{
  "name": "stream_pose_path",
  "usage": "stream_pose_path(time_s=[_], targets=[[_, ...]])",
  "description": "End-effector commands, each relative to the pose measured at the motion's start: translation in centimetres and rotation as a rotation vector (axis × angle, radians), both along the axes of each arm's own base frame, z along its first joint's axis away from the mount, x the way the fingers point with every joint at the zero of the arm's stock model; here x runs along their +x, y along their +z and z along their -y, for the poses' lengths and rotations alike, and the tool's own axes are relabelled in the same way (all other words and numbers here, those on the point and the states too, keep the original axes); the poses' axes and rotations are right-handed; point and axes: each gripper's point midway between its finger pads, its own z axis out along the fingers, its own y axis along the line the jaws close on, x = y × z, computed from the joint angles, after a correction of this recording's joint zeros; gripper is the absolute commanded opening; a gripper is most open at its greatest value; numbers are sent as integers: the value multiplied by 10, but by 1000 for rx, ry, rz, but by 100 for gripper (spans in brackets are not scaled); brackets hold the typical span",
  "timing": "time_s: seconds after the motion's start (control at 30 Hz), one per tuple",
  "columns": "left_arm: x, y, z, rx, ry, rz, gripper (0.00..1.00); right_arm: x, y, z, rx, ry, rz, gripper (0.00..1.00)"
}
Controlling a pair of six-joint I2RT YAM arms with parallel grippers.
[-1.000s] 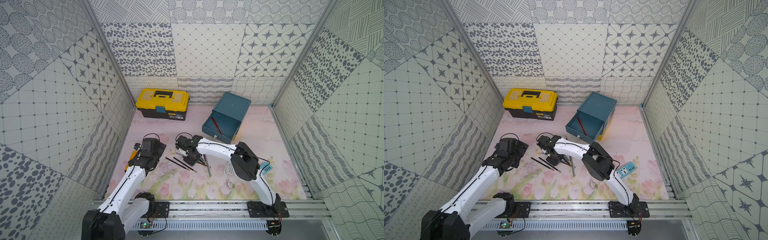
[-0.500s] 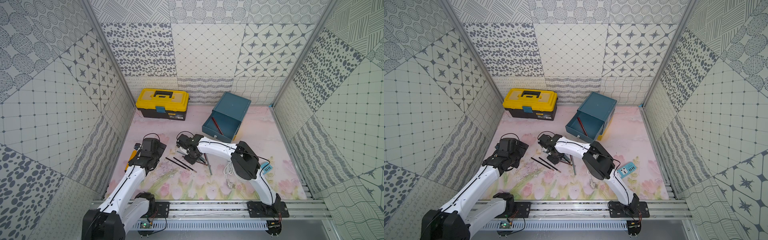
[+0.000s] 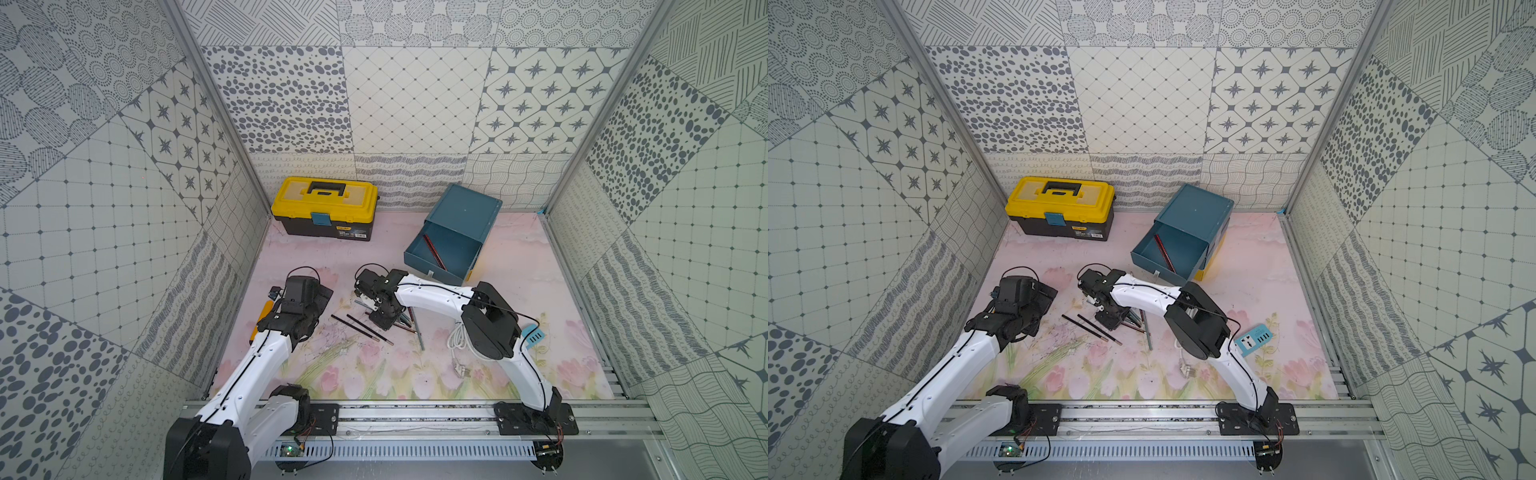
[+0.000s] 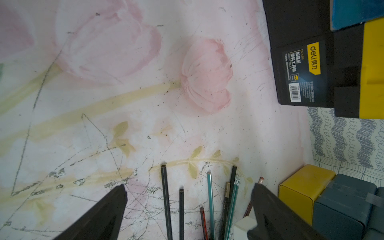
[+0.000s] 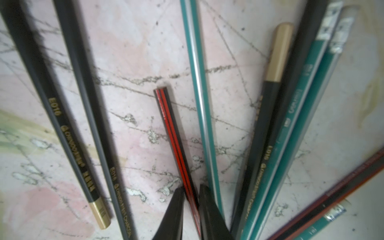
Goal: Please place the pencils in the drawer according to their color
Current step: Pick up the pencil from the center of the board.
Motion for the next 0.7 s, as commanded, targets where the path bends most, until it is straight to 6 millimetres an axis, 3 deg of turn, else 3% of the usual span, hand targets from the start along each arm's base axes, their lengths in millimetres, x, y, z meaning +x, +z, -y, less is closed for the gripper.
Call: stream_pose_path(time_s=[0.0, 0.67], targets=[[-3, -3, -3, 4, 11, -14, 99, -13, -12, 8, -21, -1, -50, 20], [-1, 0, -2, 2, 10, -6, 99, -51, -32, 35, -118, -106, -150, 19]])
